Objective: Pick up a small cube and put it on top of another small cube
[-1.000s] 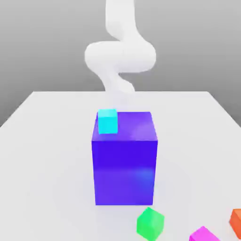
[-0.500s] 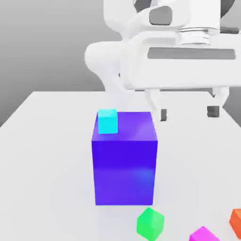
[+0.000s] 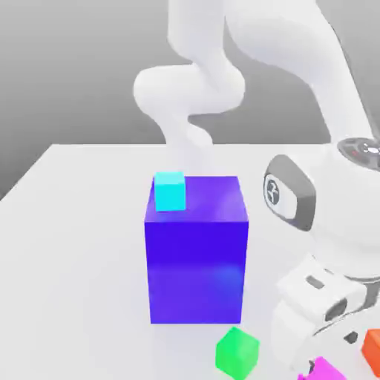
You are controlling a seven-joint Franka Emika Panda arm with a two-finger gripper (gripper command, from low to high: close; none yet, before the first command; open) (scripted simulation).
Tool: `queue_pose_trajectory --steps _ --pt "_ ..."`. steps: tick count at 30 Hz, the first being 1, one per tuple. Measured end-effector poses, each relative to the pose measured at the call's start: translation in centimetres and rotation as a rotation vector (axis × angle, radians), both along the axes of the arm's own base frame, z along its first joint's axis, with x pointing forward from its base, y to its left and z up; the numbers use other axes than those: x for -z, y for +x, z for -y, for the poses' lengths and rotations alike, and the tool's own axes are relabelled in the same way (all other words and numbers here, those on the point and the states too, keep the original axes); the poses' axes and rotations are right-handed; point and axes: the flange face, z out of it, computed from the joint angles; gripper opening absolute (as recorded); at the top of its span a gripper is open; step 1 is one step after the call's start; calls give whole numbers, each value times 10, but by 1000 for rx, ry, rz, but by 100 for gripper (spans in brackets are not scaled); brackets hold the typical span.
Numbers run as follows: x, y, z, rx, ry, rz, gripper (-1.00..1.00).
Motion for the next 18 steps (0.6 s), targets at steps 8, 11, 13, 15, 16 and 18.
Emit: queue_pose_trajectory --steps 8,11,13,15,16,18 --pt "30 -2 0 -2 -1 -2 -100" --pt "3 -1 -1 -1 0 -3 -100" --pt "-24 -2 1 0 0 -3 -100" --pt "-43 -8 22 55 -2 -3 -100" --pt "-51 -13 35 90 -2 -3 -100" --pt "-64 -24 62 165 -3 -3 -100"
